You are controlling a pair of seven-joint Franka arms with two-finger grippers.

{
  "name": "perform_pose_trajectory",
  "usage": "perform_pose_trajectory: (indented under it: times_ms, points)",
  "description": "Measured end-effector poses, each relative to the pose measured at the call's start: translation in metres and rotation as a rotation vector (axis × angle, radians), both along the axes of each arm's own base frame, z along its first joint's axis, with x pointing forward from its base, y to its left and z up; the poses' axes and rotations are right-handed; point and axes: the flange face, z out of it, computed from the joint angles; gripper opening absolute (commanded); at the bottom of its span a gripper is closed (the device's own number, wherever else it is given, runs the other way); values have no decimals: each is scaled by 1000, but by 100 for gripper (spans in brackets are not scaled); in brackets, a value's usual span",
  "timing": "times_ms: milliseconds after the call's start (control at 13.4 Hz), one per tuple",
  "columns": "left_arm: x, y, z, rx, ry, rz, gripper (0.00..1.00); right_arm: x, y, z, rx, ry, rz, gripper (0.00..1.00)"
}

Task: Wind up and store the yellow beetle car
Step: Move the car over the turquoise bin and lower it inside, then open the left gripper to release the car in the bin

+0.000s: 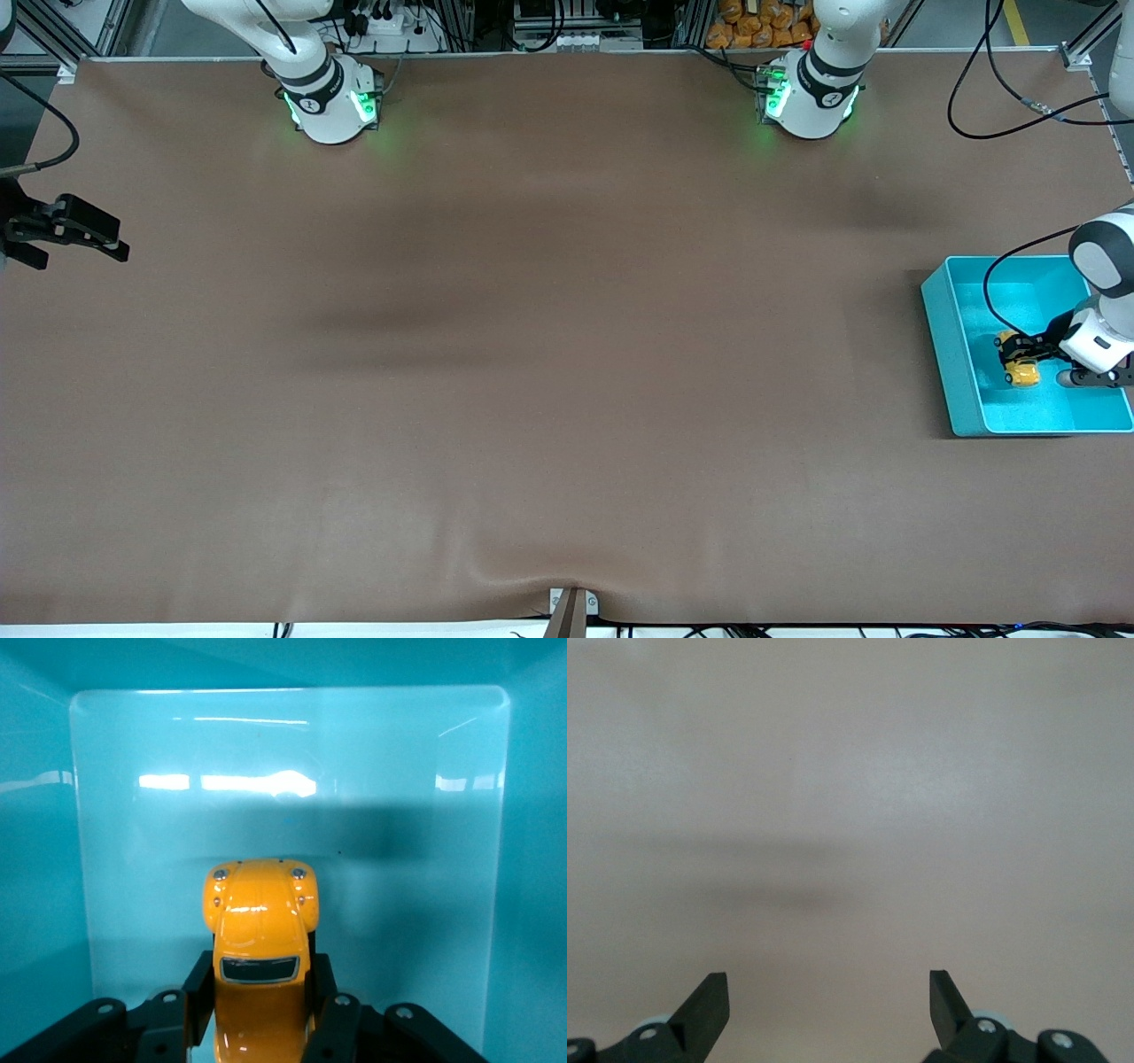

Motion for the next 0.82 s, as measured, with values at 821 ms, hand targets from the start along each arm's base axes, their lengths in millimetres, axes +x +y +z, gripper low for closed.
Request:
perform_pose_trajectory:
  times_ms: [821]
  points:
    - [30, -73, 104, -3, -29, -3, 100, 1, 1, 1, -2, -8, 3, 100]
